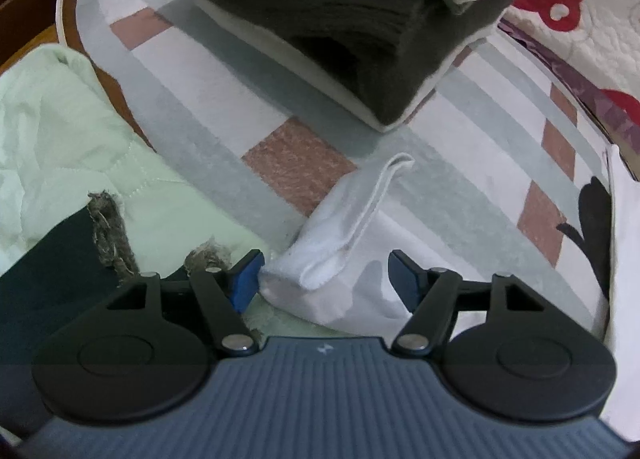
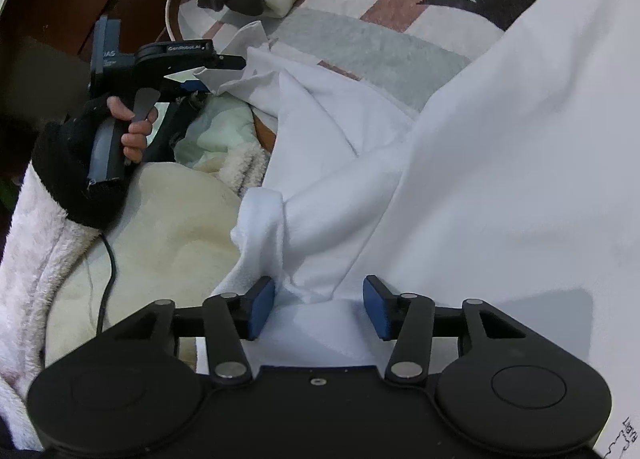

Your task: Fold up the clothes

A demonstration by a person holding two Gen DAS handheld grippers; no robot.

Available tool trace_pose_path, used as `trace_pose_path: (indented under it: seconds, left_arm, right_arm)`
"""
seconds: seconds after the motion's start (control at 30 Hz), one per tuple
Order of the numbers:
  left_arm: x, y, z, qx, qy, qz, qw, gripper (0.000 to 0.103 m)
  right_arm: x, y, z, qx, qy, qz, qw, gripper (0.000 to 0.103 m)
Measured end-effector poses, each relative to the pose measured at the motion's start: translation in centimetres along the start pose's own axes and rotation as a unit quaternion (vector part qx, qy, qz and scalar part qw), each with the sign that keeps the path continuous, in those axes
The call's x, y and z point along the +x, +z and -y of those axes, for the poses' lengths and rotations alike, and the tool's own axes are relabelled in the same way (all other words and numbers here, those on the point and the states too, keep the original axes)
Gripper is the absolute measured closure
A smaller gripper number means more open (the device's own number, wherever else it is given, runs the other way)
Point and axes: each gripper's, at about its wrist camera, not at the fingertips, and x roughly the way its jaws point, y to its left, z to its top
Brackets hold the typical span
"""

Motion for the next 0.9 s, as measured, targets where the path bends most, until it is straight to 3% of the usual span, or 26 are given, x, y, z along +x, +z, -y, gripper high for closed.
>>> trace_pose_path:
  seconds: [0.1, 0.17, 0.27, 0.37, 0.47, 0.53, 0.7, 0.8, 0.87, 0.9]
  left_arm:
    - [-0.3, 0.1, 0.4, 0.009, -0.034, 0.006, 0.9993, 0.101]
    - [-0.8, 0.1, 1.2, 0.033, -0.045, 0.025, 0.9981, 0.101]
    - [-2.5, 0.1, 2.3, 0.073, -0.008, 0.081, 0.994, 0.102]
    - [-6.1, 1.4, 0.4, 0.035, 0.0, 0.172, 0.9845, 0.102]
    - [-8.8, 2.5, -2.1, 0.014, 0.062, 0.242, 0.9681, 0.102]
    - [-8.9, 3.2, -4.1, 0.0, 0.087, 0.248, 0.9647, 0.102]
    - [-7.6, 3.6, -8.3, -0.083, 0.073, 0.215, 0.9704, 0.102]
    - [-7.6, 3.5, -8.3, -0.082, 0.068, 0.215, 0.9709, 0.102]
    - [-7.7, 3.4, -8.1, -0.079, 0.065, 0.216, 0.9712, 0.102]
    - [-7.7, 3.4, -8.1, -0.077, 0.063, 0.216, 0.9713, 0.102]
  right_arm:
    - [-0.1, -0.2, 0.0, 0.002, -0.003, 0.005, 1.0, 0.048]
    - [-0.1, -0.3, 0.1, 0.004, -0.003, 0.008, 1.0, 0.048]
    - [-0.1, -0.4, 0.2, 0.012, 0.0, 0.012, 1.0, 0.048]
    - [-0.2, -0.5, 0.0, 0.01, -0.004, 0.016, 1.0, 0.048]
    - [-0.5, -0.5, -0.2, 0.006, -0.008, 0.016, 1.0, 0.048]
    - [-0.8, -0.2, -0.3, -0.009, -0.021, 0.003, 1.0, 0.047]
    - [-2.4, 1.1, -1.2, -0.073, -0.09, -0.012, 0.993, 0.047]
    - [-3.1, 1.9, -0.4, -0.054, -0.069, -0.014, 0.996, 0.047]
    - [-1.5, 1.3, 0.0, -0.028, -0.015, -0.061, 0.998, 0.047]
    - [-0.5, 0.7, -0.6, -0.039, -0.014, -0.076, 0.996, 0.045]
